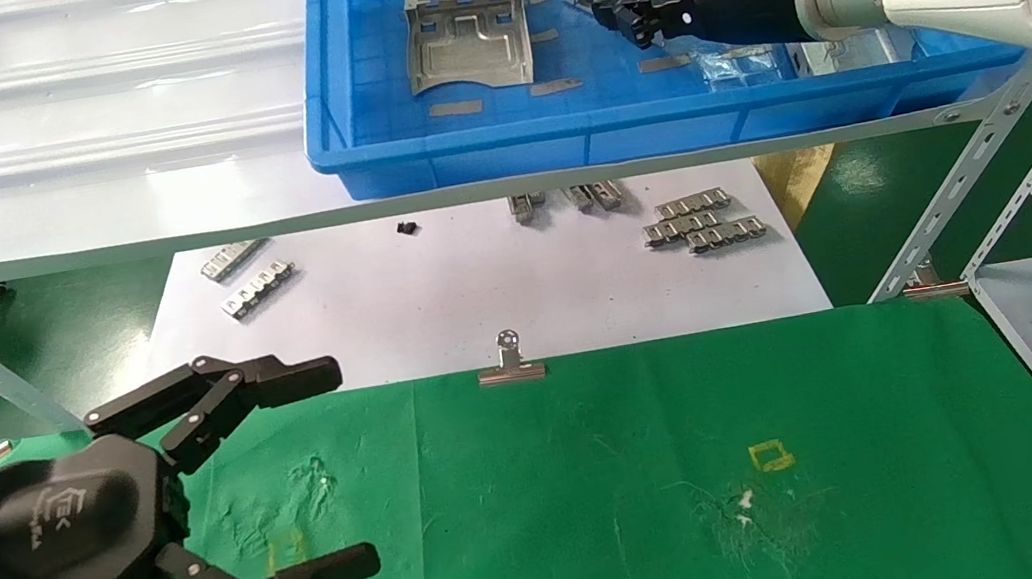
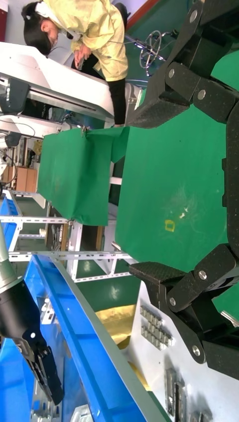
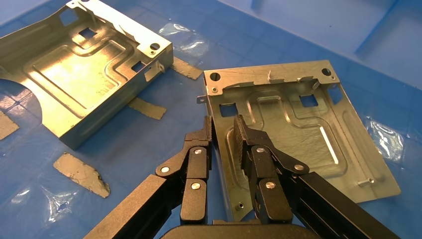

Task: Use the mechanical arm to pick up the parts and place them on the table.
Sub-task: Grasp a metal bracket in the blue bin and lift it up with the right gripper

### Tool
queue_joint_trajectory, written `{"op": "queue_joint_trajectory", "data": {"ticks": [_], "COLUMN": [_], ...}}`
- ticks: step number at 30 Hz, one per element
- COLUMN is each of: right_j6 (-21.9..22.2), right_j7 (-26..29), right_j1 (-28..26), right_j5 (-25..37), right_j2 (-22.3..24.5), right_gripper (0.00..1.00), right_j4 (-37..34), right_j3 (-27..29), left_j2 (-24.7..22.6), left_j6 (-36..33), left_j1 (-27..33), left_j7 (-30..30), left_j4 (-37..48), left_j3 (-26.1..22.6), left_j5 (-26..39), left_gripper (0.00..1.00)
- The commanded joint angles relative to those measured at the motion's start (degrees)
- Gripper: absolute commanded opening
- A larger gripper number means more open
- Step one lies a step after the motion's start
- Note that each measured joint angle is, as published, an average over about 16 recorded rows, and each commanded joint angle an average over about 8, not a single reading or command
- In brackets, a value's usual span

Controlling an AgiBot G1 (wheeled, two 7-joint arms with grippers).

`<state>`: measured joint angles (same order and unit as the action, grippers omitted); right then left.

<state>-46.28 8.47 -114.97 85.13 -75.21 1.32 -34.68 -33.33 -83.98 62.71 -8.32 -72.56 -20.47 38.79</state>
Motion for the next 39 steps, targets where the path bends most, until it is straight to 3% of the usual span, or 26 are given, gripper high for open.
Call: {"op": "queue_joint_trajectory", "data": {"ticks": [1, 18, 33, 39], "right_j6": [-0.2, -7.3, -23.5, -32.7], "right_j7": [-0.4, -3.8, -11.2, -13.9], "right_j1": [0.0, -2.6, -6.0, -8.5], "right_j5": [0.0, -1.6, -2.0, -1.4], "right_j2": [0.1, 2.8, 9.1, 10.9], "right_gripper": [0.0, 0.0, 0.0, 0.0], "right_j4": [0.1, 0.9, 3.1, 3.8], "right_j3": [0.0, 1.1, 1.2, 0.6], "left_j2": [0.0, 0.0, 0.0, 0.0], "left_j6": [0.0, 0.0, 0.0, 0.0], "left_j1": [0.0, 0.0, 0.0, 0.0], "left_j7": [0.0, 0.0, 0.0, 0.0], "left_j4": [0.0, 0.0, 0.0, 0.0], "left_j3": [0.0, 0.0, 0.0, 0.0], "left_j5": [0.0, 0.0, 0.0, 0.0], "left_gripper": [1.0, 1.0, 1.0, 1.0]}}
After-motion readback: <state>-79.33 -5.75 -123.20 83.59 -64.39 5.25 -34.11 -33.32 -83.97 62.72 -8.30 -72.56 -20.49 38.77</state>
